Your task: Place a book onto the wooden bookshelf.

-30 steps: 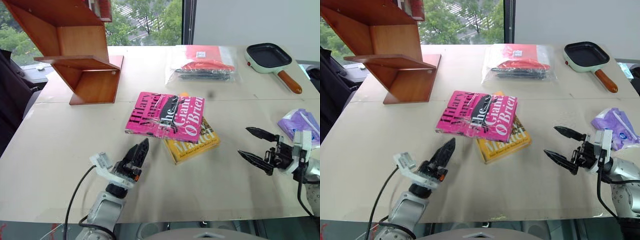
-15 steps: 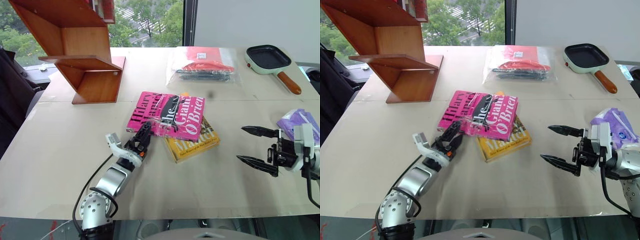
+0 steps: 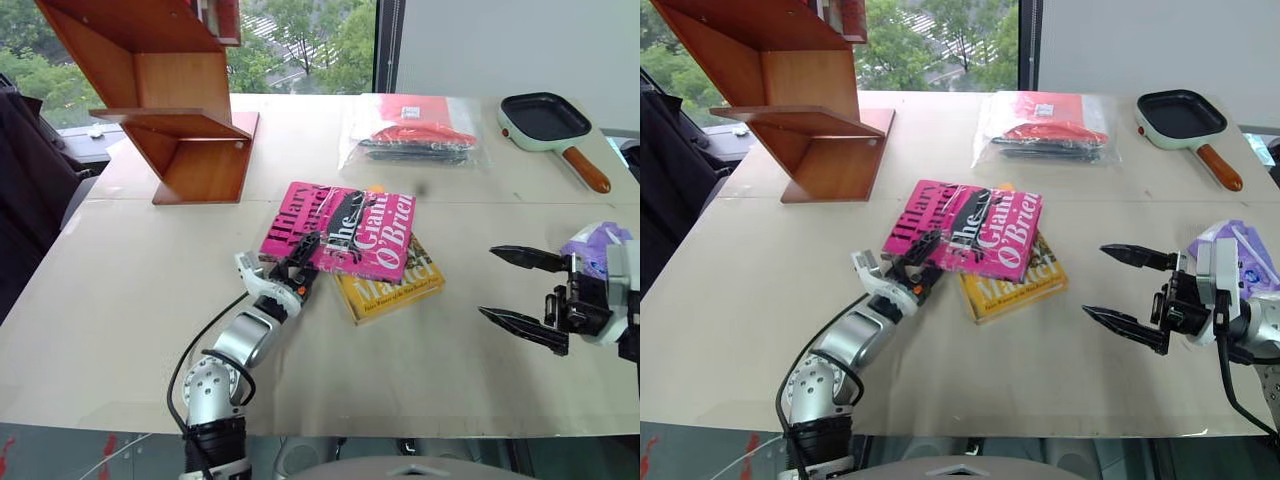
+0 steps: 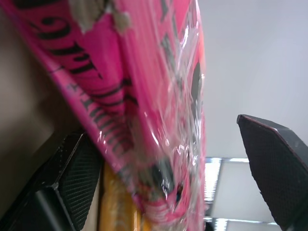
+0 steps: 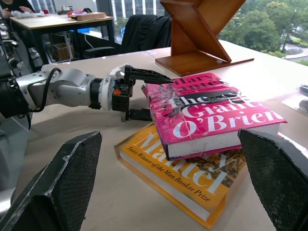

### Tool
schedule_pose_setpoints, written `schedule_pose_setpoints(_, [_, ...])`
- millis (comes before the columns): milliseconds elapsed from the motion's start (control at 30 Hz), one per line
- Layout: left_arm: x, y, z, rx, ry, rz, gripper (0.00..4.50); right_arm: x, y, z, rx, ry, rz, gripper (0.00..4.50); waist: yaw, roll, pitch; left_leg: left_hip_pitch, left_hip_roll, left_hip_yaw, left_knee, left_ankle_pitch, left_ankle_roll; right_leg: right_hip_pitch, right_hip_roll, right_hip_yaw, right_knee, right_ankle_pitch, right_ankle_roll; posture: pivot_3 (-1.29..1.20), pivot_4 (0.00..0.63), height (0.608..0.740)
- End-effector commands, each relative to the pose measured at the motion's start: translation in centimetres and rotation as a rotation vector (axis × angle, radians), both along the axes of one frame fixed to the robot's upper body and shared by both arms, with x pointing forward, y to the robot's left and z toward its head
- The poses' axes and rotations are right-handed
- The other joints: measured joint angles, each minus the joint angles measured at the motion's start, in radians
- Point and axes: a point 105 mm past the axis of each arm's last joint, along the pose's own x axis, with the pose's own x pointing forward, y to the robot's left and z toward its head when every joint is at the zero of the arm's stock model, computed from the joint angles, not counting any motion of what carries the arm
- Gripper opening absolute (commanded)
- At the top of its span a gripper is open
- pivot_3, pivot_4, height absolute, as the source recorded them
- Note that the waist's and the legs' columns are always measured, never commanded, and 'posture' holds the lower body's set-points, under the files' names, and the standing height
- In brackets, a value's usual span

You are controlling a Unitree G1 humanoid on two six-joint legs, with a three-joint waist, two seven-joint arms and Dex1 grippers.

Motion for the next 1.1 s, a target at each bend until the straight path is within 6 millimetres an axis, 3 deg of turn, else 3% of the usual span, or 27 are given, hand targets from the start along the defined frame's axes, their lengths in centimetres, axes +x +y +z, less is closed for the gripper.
schedule_pose_setpoints(33, [0.6,-0.7,-2.2,-0.059,0.090,0.001,3.66,-0.4,0.2,1.0,-0.007,-0.054,-0.003,4.50,0.001,0.001,-0.001,0.000,0.000,0.000,0.000,0.000,0.000,0.001,0.000,0.000,0.000,0.000,0.000,0.00,0.150,0.740])
schedule_pose_setpoints(133, [1.1,-0.7,-0.5,-0.131,0.029,0.020,2.13,-0.4,0.2,1.1,-0.009,-0.057,-0.011,4.50,0.002,0.004,-0.002,0.005,0.000,0.001,0.000,0.000,0.001,0.004,0.000,0.000,0.000,-0.001,-0.002,0.00,0.150,0.740])
schedule_pose_setpoints(200, [1.3,-0.3,1.0,-0.167,-0.027,0.047,1.49,-0.3,0.2,1.1,-0.008,-0.059,-0.012,4.50,0.002,0.004,-0.002,0.007,0.000,0.001,0.000,-0.001,0.003,0.006,0.000,0.000,0.000,-0.002,-0.003,0.00,0.150,0.740])
schedule_pose_setpoints(300, [1.0,0.7,5.5,-0.194,-0.203,0.080,0.29,0.0,0.4,1.2,-0.007,-0.064,-0.008,4.50,-0.004,-0.002,0.001,0.008,0.000,0.001,0.000,-0.002,0.003,0.007,0.000,0.000,0.000,-0.002,-0.003,0.00,0.150,0.740])
schedule_pose_setpoints(333, [0.8,0.9,7.0,-0.173,-0.269,0.081,0.17,0.1,0.4,1.3,-0.005,-0.066,-0.004,4.50,-0.008,-0.005,0.003,0.008,0.001,0.000,0.000,-0.002,0.003,0.007,0.000,0.000,0.000,-0.002,-0.003,0.00,0.150,0.740])
schedule_pose_setpoints(467, [-0.3,1.1,12.5,0.033,-0.522,0.063,0.17,1.0,0.6,1.7,0.002,-0.081,0.021,4.50,-0.011,-0.010,0.006,0.005,0.001,0.001,0.000,0.000,0.000,0.004,0.001,0.000,0.000,0.000,0.000,0.00,0.150,0.740])
schedule_pose_setpoints(567, [-0.6,0.8,15.9,0.375,-0.730,0.066,0.17,2.2,0.4,2.6,0.054,-0.110,0.022,4.50,-0.014,-0.013,0.008,0.003,0.001,0.003,-0.001,0.001,-0.001,0.001,0.003,0.000,0.000,0.000,0.000,0.00,0.150,0.740])
schedule_pose_setpoints(733, [-1.3,0.5,18.9,0.991,-1.022,0.079,0.17,4.2,0.3,3.8,0.120,-0.153,0.040,4.50,-0.018,-0.013,0.009,0.004,0.000,0.005,-0.003,0.001,-0.002,0.000,0.003,0.001,0.000,0.000,0.000,0.00,0.150,0.740])
schedule_pose_setpoints(833, [-2.2,1.0,22.2,1.306,-1.233,0.210,0.17,5.2,0.8,4.5,0.160,-0.167,0.064,4.50,-0.024,-0.013,0.010,0.004,0.001,0.005,-0.007,0.001,-0.001,-0.002,0.003,0.002,-0.001,0.000,0.000,0.00,0.150,0.740])
schedule_pose_setpoints(967, [-3.8,0.8,26.0,1.577,-1.461,0.412,0.17,6.0,1.5,4.6,0.166,-0.169,0.104,4.50,-0.029,-0.014,0.012,0.002,0.001,0.005,-0.009,0.001,-0.002,-0.003,0.002,0.001,-0.003,0.000,0.000,0.00,0.150,0.740])
schedule_pose_setpoints(1033, [-4.3,0.7,27.0,1.871,-1.576,0.499,0.17,6.5,1.9,4.8,0.180,-0.173,0.124,4.50,-0.036,-0.013,0.012,0.000,0.001,0.005,-0.009,0.001,-0.002,-0.005,0.002,0.000,-0.005,0.000,0.000,0.00,0.150,0.740])
schedule_pose_setpoints(1100, [-4.8,2.2,28.5,2.326,-1.618,0.752,0.17,6.9,2.2,5.2,0.204,-0.182,0.135,4.50,-0.045,-0.014,0.014,-0.003,0.000,0.005,-0.008,0.001,-0.002,-0.007,0.001,0.001,-0.005,0.000,0.000,0.00,0.150,0.740])
